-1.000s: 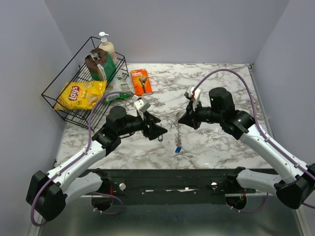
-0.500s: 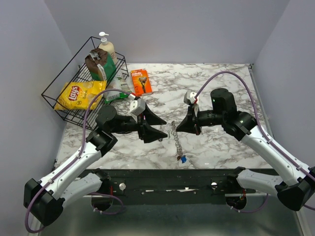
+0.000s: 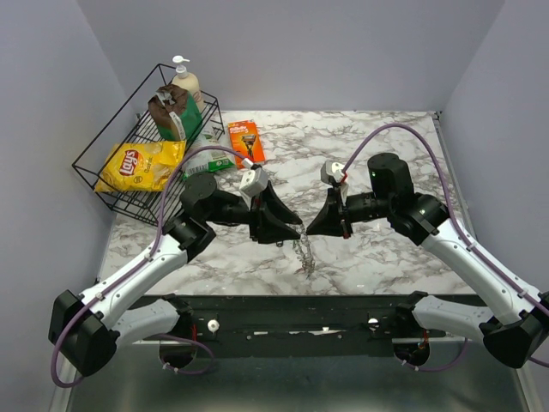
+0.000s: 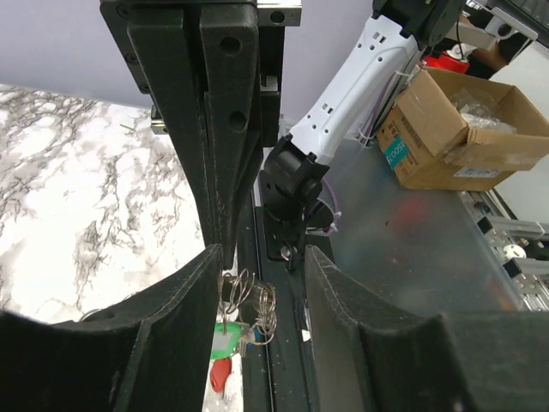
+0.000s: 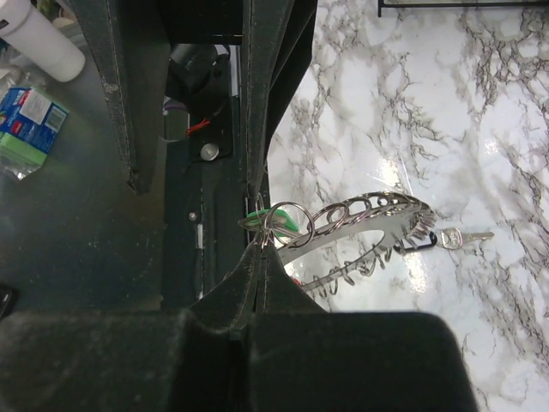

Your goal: Put the keys on the keyring

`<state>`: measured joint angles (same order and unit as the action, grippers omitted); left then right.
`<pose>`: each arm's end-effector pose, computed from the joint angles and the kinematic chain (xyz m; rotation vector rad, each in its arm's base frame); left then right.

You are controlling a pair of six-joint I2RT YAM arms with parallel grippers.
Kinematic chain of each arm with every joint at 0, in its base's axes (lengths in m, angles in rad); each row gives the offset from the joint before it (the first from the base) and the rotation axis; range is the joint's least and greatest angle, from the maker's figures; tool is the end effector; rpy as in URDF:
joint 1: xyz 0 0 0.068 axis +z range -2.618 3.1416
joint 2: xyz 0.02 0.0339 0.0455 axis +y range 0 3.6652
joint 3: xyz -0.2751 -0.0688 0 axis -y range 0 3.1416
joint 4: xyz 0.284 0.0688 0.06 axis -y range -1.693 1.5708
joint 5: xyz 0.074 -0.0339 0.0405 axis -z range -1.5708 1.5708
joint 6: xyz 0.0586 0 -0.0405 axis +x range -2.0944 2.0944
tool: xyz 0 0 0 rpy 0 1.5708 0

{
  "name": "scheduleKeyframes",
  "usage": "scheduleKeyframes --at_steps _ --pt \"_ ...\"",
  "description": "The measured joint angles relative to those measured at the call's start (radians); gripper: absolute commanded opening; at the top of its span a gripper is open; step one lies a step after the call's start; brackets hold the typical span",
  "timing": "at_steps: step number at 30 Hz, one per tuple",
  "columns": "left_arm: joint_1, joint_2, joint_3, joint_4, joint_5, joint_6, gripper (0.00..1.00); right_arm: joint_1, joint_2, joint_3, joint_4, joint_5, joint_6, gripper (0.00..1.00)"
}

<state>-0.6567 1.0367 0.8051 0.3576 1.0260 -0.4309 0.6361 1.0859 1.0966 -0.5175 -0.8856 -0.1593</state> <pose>0.1862 -0.2068 0.3566 1.0941 1.3485 -1.5643 0.1920 0.1982 0.3660 -1.2951 1.6351 1.2050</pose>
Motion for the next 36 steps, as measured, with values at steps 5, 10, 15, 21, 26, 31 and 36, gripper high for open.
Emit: scheduleKeyframes --at_steps 5,10,15,21,26,31,36 --pt "-0.024 0.029 0.025 -0.023 0.002 0.024 0.5 0.0 -0.002 0.0 0.0 0.0 0.0 0.01" --pt "-0.062 0.06 0.043 -0.093 -0.008 0.074 0.49 0.0 -0.021 0.0 -0.001 0.001 0.0 0.01" --pt "-0.072 0.061 0.043 -0.118 -0.023 0.099 0.49 0.0 -0.051 0.0 -0.008 0.014 0.0 0.01" --pt "-0.079 0.061 0.043 -0.148 -0.029 0.121 0.49 0.0 -0.067 0.0 -0.004 0.024 0.0 0.01" --pt "-0.085 0.061 0.039 -0.183 -0.052 0.149 0.49 0.0 -0.07 0.0 -0.002 0.024 0.0 0.01" --pt "-0.092 0.061 0.038 -0.208 -0.076 0.177 0.49 0.0 -0.07 0.0 -0.005 0.025 0.0 0.01" --pt "-0.093 0.061 0.037 -0.227 -0.093 0.199 0.49 0.0 -0.071 0.0 -0.005 0.031 0.0 0.01"
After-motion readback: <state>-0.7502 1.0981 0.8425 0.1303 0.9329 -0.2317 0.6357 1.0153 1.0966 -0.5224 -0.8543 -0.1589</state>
